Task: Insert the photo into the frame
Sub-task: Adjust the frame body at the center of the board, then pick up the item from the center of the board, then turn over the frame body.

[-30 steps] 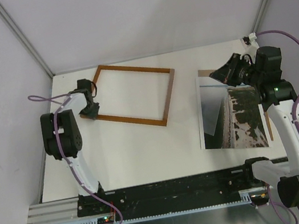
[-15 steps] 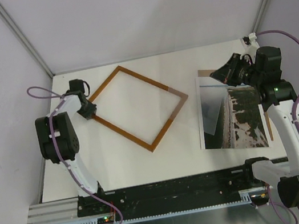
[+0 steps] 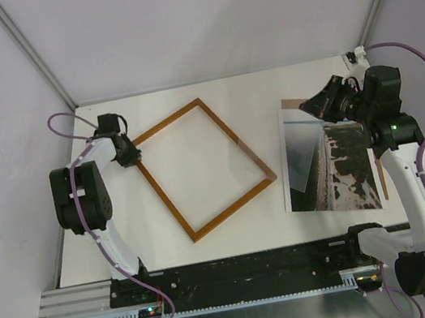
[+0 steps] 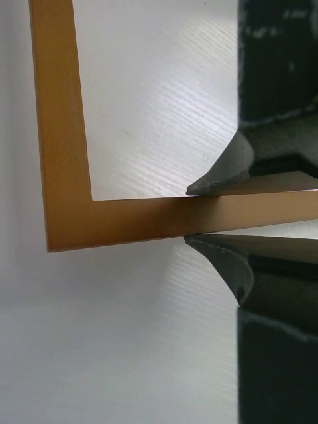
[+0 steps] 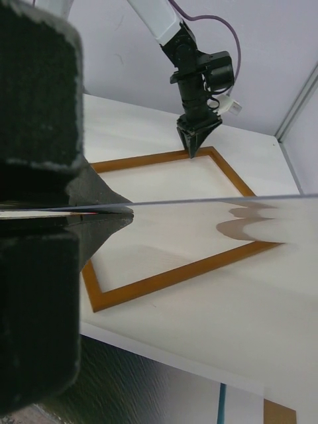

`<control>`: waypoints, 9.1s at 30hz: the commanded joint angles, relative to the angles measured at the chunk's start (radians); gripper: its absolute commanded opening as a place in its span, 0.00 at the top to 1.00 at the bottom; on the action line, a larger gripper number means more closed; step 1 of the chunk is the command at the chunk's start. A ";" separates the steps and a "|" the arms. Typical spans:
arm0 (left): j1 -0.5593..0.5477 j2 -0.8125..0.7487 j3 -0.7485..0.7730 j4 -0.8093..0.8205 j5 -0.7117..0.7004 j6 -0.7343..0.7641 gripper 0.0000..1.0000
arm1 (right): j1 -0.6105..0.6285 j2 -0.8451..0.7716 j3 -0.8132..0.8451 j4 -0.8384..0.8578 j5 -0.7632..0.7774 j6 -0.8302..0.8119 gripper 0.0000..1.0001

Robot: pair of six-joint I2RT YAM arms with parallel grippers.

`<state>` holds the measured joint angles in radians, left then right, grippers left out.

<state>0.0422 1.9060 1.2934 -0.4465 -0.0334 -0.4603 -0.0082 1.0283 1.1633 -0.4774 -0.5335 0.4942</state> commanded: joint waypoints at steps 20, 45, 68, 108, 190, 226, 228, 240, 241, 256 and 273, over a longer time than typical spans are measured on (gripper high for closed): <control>-0.007 0.114 0.192 0.066 0.322 0.254 1.00 | 0.070 -0.003 0.095 -0.019 0.056 -0.040 1.00; -0.009 0.291 0.413 -0.026 0.261 0.281 0.94 | 0.104 0.028 0.117 -0.040 0.105 -0.040 1.00; -0.131 0.035 0.383 -0.065 -0.246 0.114 0.24 | 0.097 0.038 0.287 -0.207 0.368 -0.106 1.00; -0.905 0.366 0.580 -0.233 -0.536 -0.356 0.48 | 0.133 -0.048 0.343 -0.385 0.580 -0.196 1.00; -0.446 -0.426 -0.061 0.860 0.740 -1.052 1.00 | 0.231 0.158 0.450 -0.253 0.593 -0.083 1.00; -0.317 -0.443 -0.167 0.929 0.930 -0.979 0.53 | 0.302 0.176 0.433 -0.230 0.630 -0.077 1.00; -0.315 -0.438 -0.164 0.920 0.941 -0.968 0.53 | 0.302 0.176 0.432 -0.229 0.629 -0.077 1.00; -0.278 -0.436 -0.132 0.767 0.977 -0.830 0.50 | 0.303 0.181 0.426 -0.222 0.625 -0.079 1.00; -0.275 -0.436 -0.129 0.756 0.979 -0.818 0.50 | 0.305 0.182 0.426 -0.220 0.624 -0.078 1.00; -0.275 -0.451 -0.006 0.544 0.957 -0.622 0.37 | 0.396 0.230 0.467 -0.225 0.661 -0.075 1.00; -0.339 -0.344 0.359 -0.034 0.668 -0.117 0.29 | 0.503 0.290 0.517 -0.233 0.702 -0.060 1.00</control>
<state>-0.2600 1.5257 1.5448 -0.3111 0.7547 -0.7521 0.4664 1.3064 1.6165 -0.7643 0.1360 0.4183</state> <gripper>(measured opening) 0.704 0.011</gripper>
